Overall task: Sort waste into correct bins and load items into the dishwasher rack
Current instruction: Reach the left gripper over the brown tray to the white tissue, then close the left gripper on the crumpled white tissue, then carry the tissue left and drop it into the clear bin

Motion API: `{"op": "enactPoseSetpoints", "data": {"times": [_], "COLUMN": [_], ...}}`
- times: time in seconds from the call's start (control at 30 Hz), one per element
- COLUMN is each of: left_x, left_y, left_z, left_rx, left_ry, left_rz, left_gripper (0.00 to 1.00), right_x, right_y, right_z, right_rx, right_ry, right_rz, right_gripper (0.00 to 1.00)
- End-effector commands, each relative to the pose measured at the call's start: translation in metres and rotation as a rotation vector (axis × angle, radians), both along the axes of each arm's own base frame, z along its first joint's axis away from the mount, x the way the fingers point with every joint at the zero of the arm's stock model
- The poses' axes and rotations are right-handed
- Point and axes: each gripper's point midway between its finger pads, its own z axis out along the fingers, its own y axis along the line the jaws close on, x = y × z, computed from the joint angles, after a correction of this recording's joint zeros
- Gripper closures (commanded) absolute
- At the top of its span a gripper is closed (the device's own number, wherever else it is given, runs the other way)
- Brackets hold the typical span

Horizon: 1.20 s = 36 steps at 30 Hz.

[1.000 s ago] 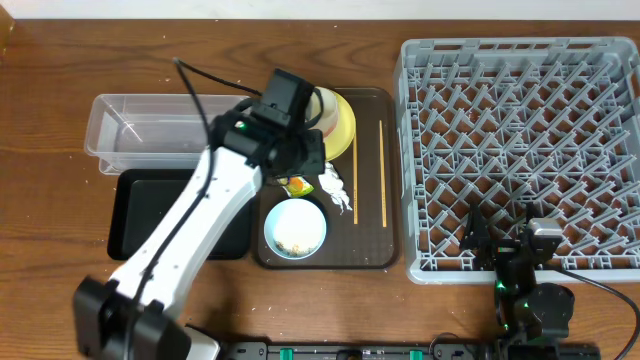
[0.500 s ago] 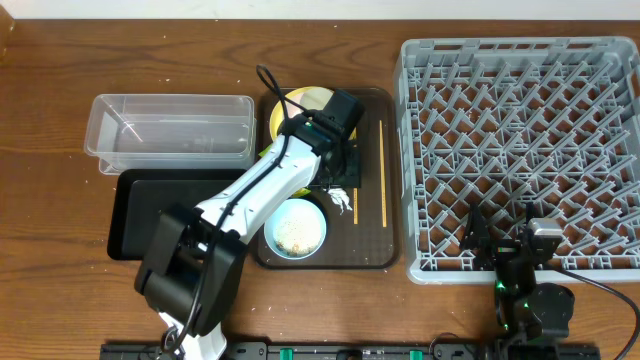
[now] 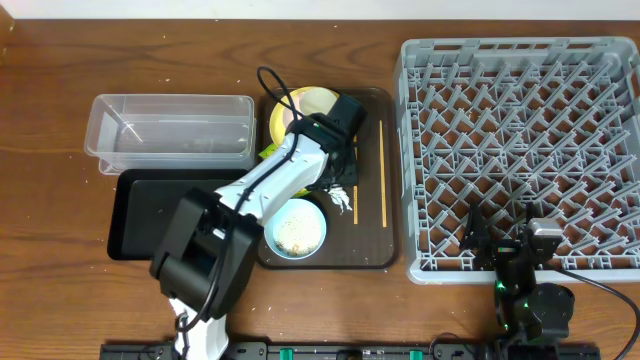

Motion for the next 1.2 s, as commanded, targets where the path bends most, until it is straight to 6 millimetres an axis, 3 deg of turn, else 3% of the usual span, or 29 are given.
{"op": "enactPoseSetpoints", "data": {"times": [0.0, 0.17, 0.67, 0.87, 0.93, 1.03, 1.17], "left_x": [-0.004, -0.006, -0.002, -0.002, -0.002, -0.003, 0.000], "left_y": [-0.001, -0.002, 0.007, 0.007, 0.007, 0.007, 0.003], "left_z": [-0.018, -0.030, -0.031, -0.031, -0.030, -0.025, 0.002], "left_rx": [0.041, 0.056, 0.120, 0.118, 0.117, 0.112, 0.067], "left_ry": [0.018, 0.034, 0.004, 0.002, 0.003, 0.003, -0.038], "left_rz": [0.004, -0.002, 0.004, 0.005, 0.004, 0.004, 0.006], "left_gripper": [0.45, 0.47, 0.65, 0.81, 0.92, 0.94, 0.94], "right_x": [0.000, 0.000, 0.000, 0.000, 0.000, 0.000, 0.000], "right_y": [-0.001, -0.001, -0.001, -0.001, -0.001, -0.001, -0.001], "right_z": [-0.001, -0.001, -0.001, -0.001, -0.001, -0.001, -0.001], "right_rx": [-0.004, -0.004, -0.004, -0.004, -0.004, -0.004, -0.004], "right_ry": [0.000, 0.000, 0.000, 0.000, 0.000, 0.001, 0.001], "right_rz": [-0.004, -0.004, -0.004, -0.004, -0.004, -0.004, -0.004], "right_gripper": [0.01, 0.01, 0.01, 0.01, 0.01, 0.01, 0.01]}}
